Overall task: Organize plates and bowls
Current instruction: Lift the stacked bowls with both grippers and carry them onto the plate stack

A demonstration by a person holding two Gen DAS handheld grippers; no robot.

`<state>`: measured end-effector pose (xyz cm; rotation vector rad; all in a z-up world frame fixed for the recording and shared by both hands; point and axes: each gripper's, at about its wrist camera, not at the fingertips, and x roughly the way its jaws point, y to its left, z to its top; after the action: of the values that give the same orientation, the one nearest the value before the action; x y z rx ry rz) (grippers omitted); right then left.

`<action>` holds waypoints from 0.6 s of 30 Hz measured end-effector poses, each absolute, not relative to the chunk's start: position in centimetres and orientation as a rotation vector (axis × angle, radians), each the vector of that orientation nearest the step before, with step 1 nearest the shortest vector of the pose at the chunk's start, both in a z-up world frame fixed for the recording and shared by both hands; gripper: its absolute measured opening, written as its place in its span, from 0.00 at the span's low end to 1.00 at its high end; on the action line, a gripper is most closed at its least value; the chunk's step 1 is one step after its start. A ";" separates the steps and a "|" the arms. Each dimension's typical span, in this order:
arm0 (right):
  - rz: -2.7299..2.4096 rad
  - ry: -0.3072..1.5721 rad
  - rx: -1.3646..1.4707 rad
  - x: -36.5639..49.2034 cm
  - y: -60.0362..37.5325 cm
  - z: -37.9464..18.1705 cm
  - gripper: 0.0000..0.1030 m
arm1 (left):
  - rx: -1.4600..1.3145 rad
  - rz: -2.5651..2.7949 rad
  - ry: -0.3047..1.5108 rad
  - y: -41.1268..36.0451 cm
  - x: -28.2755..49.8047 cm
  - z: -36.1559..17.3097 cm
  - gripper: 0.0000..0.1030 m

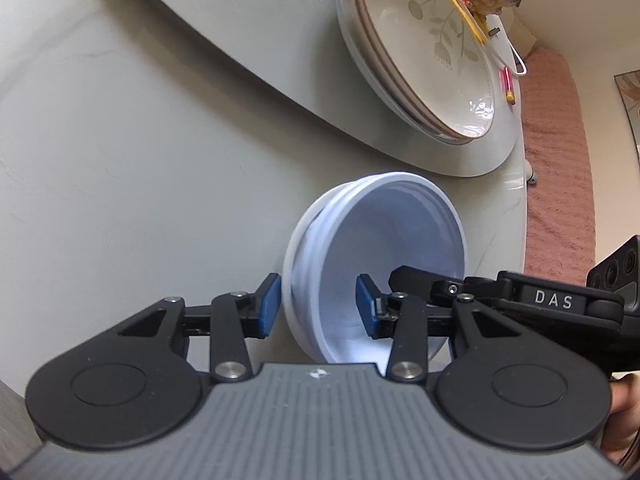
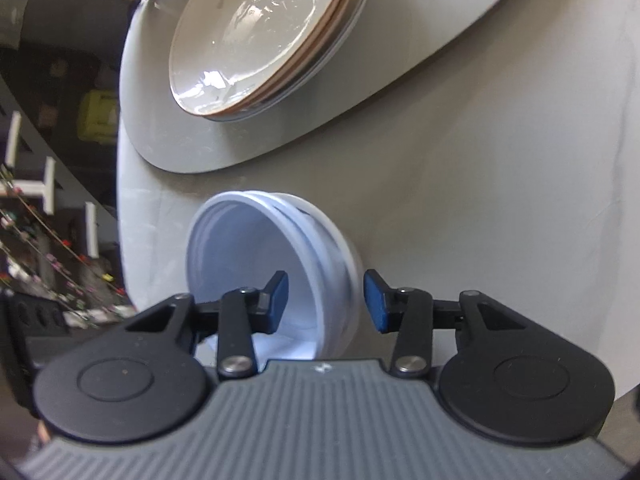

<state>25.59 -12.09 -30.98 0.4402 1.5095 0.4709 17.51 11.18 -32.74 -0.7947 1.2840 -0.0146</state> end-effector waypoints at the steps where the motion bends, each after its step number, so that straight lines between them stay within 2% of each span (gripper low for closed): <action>1: 0.470 1.510 0.441 25.6 -12.1 -31.1 0.42 | -0.803 -0.016 1.287 11.2 17.6 -32.9 0.45; 6: 0.435 1.531 0.463 25.7 -12.6 -31.8 0.34 | -0.835 -0.002 1.298 11.6 17.7 -33.8 0.45; 9: 0.434 1.540 0.463 25.6 -12.9 -32.1 0.28 | -0.832 -0.006 1.303 11.5 17.8 -33.8 0.41; 12: 0.437 1.528 0.447 25.5 -13.0 -31.8 0.27 | -0.811 -0.002 1.309 11.4 17.9 -33.6 0.35; 18: 0.459 1.489 0.411 25.2 -13.2 -31.3 0.24 | -0.763 -0.025 1.305 10.8 18.5 -32.9 0.33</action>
<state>25.22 -13.22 -31.28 0.4113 1.4891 0.4593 18.46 10.83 -32.85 -0.7631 1.3053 -0.0250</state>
